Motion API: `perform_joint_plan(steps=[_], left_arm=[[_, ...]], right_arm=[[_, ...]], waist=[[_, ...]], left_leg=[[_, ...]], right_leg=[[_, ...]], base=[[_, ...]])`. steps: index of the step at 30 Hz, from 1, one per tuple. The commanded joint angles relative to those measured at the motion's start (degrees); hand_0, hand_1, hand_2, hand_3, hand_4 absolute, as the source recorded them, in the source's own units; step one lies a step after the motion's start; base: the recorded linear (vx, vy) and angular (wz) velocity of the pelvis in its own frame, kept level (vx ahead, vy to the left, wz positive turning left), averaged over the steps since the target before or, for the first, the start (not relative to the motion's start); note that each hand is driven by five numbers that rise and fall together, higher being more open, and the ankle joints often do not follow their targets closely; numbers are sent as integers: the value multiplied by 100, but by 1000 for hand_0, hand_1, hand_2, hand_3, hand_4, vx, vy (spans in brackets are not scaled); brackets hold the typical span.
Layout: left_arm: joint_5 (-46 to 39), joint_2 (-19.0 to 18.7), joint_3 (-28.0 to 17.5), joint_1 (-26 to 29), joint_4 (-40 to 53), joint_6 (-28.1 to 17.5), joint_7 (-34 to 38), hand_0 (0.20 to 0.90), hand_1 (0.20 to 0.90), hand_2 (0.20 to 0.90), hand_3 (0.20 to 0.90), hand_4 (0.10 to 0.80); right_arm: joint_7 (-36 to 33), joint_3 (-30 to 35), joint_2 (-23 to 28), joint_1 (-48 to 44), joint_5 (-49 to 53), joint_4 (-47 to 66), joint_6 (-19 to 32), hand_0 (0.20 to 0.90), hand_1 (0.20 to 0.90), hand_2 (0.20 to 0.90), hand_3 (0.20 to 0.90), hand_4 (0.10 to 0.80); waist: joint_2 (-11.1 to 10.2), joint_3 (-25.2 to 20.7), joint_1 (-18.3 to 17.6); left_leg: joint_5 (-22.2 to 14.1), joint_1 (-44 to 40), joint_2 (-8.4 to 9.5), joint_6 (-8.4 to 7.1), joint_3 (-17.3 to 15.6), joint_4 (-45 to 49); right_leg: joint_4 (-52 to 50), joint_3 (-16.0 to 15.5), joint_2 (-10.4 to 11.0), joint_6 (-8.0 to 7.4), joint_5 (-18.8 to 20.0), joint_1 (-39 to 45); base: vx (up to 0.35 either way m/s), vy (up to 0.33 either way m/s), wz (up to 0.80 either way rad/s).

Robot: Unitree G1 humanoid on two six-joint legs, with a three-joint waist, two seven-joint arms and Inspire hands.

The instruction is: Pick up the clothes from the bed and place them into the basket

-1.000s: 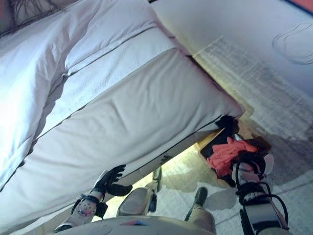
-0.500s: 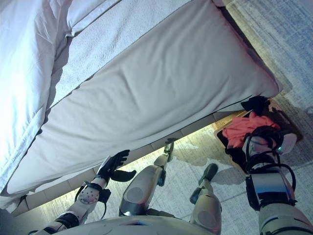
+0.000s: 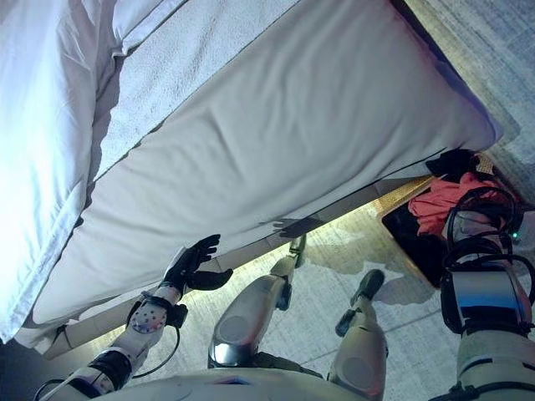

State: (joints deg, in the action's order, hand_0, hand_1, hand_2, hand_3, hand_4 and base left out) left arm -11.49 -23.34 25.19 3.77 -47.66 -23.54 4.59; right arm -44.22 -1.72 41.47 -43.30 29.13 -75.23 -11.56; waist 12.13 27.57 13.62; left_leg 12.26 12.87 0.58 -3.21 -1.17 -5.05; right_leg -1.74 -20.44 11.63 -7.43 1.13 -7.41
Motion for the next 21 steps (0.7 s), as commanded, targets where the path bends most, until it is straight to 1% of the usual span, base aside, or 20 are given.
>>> perform_joint_plan(steps=[1,3,6,8,11,12,14,15,16,17,19,21], left_arm=[[-269,-122,145,-133,149,-354,92,900,900,900,900,800],[-313,-134,159,-135,169,-362,78,900,900,900,900,800],[-329,-152,191,-158,243,-293,74,900,900,900,900,800],[-317,-155,178,-138,224,-263,70,900,900,900,900,800],[-305,-169,108,-103,120,-269,-11,900,900,900,900,800],[-303,-170,60,-101,60,-275,-50,900,900,900,900,800],[-263,-172,5,-117,44,-277,-97,900,900,900,900,800],[-241,-166,-37,-123,39,-240,-108,900,900,900,900,800],[-197,-139,-111,-127,-2,-195,-119,900,900,900,900,800],[-161,-118,-153,-114,-27,-171,-124,900,900,900,900,800],[-140,-67,-233,-102,-123,-117,-118,900,900,900,900,800],[-91,-4,-365,-105,-222,-33,-130,900,900,900,900,800]], right_arm=[[-682,-224,1124,-63,-250,2,-39,900,900,900,900,800],[-840,-140,1193,15,-171,-72,-31,900,900,900,900,800],[-744,8,1180,208,-205,-101,-3,900,900,900,900,800],[-599,48,1098,313,-250,-57,-9,900,900,900,900,800],[-227,11,836,530,-351,17,0,900,900,900,900,800],[12,-7,648,703,-431,78,-46,900,900,900,900,800],[112,-46,439,945,-391,144,35,900,900,900,900,800],[220,-59,262,1146,-422,198,119,900,900,900,900,800],[586,-128,-43,1419,-371,284,299,900,900,900,900,800],[830,-178,-216,1536,-341,343,418,900,900,900,900,800],[1099,-340,-632,1803,-344,410,643,900,900,900,900,800],[1242,-332,-930,2127,-239,385,755,900,900,900,900,800]], waist=[[124,-177,-111],[151,-209,-129],[168,-267,-171],[136,-313,-186],[31,-428,-193],[-36,-481,-207],[-106,-539,-212],[-163,-589,-222],[-270,-671,-239],[-337,-710,-248],[-490,-806,-265],[-635,-917,-265]], left_leg=[[-625,487,217,65,224,964],[-637,452,216,59,218,962],[-652,362,214,45,219,947],[-671,277,205,36,219,925],[-685,144,161,20,200,834],[-696,49,132,11,183,778],[-702,-67,98,9,170,702],[-710,-145,76,0,162,656],[-724,-269,44,-3,138,578],[-731,-328,20,-3,122,538],[-750,-453,-26,-5,91,476],[-785,-580,-63,5,57,425]], right_leg=[[-857,-298,-35,421,-280,-475],[-895,-310,-20,423,-300,-475],[-903,-295,-12,426,-308,-424],[-888,-295,-10,424,-319,-349],[-825,-307,-40,418,-323,-228],[-781,-310,-58,415,-318,-147],[-712,-318,-82,418,-307,-39],[-650,-313,-106,416,-296,48],[-536,-289,-150,408,-262,173],[-480,-274,-174,406,-240,228],[-361,-220,-231,399,-188,348],[-268,-183,-275,386,-157,473]], base=[[0,0,0],[7,7,2],[32,15,3],[12,0,2],[14,-11,1],[55,-34,5],[60,-34,3],[79,-56,3],[82,-69,4],[66,-70,4],[59,-68,-1],[82,-86,-6]])
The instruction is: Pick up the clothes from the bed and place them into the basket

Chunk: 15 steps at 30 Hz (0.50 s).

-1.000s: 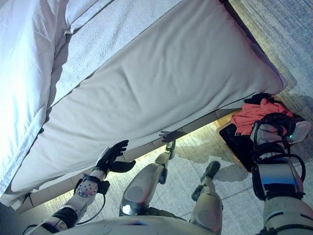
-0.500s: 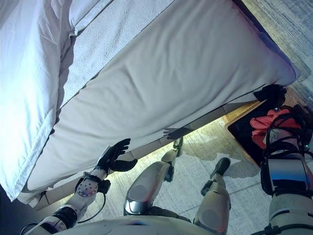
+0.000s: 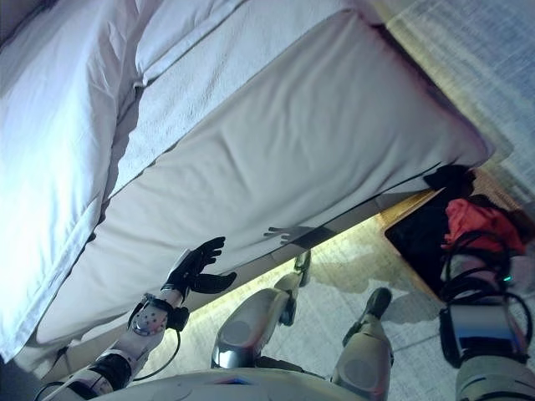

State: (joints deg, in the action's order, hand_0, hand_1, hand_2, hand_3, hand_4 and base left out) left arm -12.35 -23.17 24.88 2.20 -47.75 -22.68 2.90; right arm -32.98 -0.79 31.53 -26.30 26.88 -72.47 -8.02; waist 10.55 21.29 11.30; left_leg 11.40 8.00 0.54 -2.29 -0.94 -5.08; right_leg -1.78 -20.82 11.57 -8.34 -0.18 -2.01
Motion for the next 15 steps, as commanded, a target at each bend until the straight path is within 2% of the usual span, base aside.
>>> perform_joint_plan(steps=[1,5,6,10,15], left_arm=[[150,34,-415,40,-287,-63,-5,900,900,900,900,800],[380,154,-432,6,-430,30,-7,900,900,900,900,800],[402,229,-490,-6,-535,118,-36,900,900,900,900,800],[553,382,-525,-21,-837,439,-156,900,900,900,900,800],[629,620,-579,5,-1465,575,-133,900,900,900,900,800]], right_arm=[[269,-360,-119,690,126,10,499,900,900,900,900,800],[692,-330,-470,1104,145,-208,656,900,900,900,900,800],[994,-321,-684,1317,-147,-270,734,900,900,900,900,800],[1219,-466,-1068,1712,-402,-262,831,900,900,900,900,800],[1334,-474,-1401,2088,-513,-327,788,900,900,900,900,800]], waist=[[-565,-395,-28],[-699,-656,-71],[-756,-790,-112],[-867,-1061,-233],[-947,-1310,-465]], left_leg=[[-732,-189,-89,-78,10,392],[-751,-386,-139,-67,-36,311],[-764,-542,-154,-67,-59,233],[-787,-767,-211,-72,-169,79],[-839,-985,-263,-74,-310,8]], right_leg=[[-208,-131,-296,464,-14,24],[-63,-91,-383,455,30,229],[41,-37,-425,442,55,360],[253,91,-493,382,149,520],[259,262,-559,357,95,689]], base=[[64,-69,-8],[86,-24,-2],[141,24,-5],[71,16,-7],[26,47,-12]])
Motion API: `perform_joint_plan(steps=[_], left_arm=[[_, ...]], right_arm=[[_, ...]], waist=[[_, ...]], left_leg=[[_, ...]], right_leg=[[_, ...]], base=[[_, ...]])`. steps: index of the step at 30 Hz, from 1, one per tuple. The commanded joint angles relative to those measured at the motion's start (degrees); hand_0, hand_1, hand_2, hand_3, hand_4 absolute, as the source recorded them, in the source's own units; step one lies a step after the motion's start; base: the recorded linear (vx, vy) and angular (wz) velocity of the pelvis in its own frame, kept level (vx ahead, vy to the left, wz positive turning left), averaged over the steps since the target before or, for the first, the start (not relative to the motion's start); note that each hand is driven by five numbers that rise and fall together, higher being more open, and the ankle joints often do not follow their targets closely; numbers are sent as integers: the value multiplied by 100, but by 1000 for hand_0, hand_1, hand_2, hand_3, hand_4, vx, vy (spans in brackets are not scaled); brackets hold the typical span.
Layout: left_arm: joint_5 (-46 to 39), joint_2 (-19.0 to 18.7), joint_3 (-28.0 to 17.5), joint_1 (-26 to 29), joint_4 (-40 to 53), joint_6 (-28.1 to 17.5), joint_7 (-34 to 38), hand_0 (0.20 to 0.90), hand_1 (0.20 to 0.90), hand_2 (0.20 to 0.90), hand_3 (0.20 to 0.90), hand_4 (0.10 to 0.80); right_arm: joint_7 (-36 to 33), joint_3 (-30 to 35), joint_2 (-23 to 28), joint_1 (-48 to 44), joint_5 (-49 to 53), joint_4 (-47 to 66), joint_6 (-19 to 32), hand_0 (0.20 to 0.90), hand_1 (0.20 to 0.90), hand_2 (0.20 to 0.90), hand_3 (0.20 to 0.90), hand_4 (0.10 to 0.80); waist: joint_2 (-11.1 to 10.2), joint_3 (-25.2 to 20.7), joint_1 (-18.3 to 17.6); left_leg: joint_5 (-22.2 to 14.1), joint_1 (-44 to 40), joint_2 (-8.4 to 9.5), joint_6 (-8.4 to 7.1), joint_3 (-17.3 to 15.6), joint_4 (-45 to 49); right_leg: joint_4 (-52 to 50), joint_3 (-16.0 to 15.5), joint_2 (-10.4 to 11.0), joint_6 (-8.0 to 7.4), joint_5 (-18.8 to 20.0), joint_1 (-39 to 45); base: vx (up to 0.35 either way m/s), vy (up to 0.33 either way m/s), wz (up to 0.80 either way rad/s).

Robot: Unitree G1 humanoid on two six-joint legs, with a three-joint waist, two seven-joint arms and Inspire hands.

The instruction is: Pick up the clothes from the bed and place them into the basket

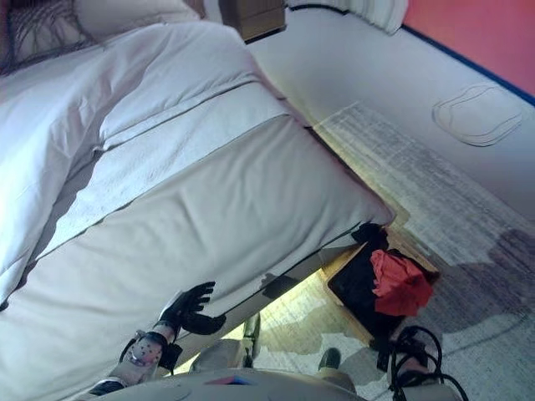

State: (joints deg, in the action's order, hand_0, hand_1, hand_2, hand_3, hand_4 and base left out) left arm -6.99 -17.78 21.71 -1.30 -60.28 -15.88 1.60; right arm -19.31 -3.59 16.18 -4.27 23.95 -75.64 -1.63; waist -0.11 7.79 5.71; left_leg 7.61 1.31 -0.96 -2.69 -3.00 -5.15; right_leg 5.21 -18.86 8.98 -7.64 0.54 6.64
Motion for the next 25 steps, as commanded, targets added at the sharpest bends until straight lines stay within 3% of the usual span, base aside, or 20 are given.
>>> perform_joint_plan(steps=[1,9,13,25], left_arm=[[104,105,-290,341,-270,-78,-8,900,900,900,900,800],[35,327,-393,235,-726,30,-364,900,900,900,900,800],[27,380,-393,258,-839,593,-587,900,900,900,900,800],[208,390,-323,308,-957,733,-646,900,900,900,900,800]], right_arm=[[-3,-197,102,-59,-266,-20,116,900,900,900,900,800],[76,-399,-214,168,-770,-131,121,900,900,900,900,800],[129,-534,-283,221,-979,-75,124,900,900,900,900,800],[-21,-667,-296,203,-1207,-70,22,900,900,900,900,800]], waist=[[109,20,58],[122,-151,-140],[126,-190,-221],[86,-307,-281]], left_leg=[[-481,-364,-126,-34,-139,15],[-635,-714,-141,31,-258,16],[-698,-819,-145,66,-295,16],[-773,-899,-154,90,-347,15]], right_leg=[[-444,87,-294,284,17,-150],[-501,299,-303,317,-98,76],[-543,352,-293,316,-136,117],[-485,411,-304,297,-134,183]], base=[[5,60,-24],[35,56,-16],[19,41,-11],[19,6,-3]])
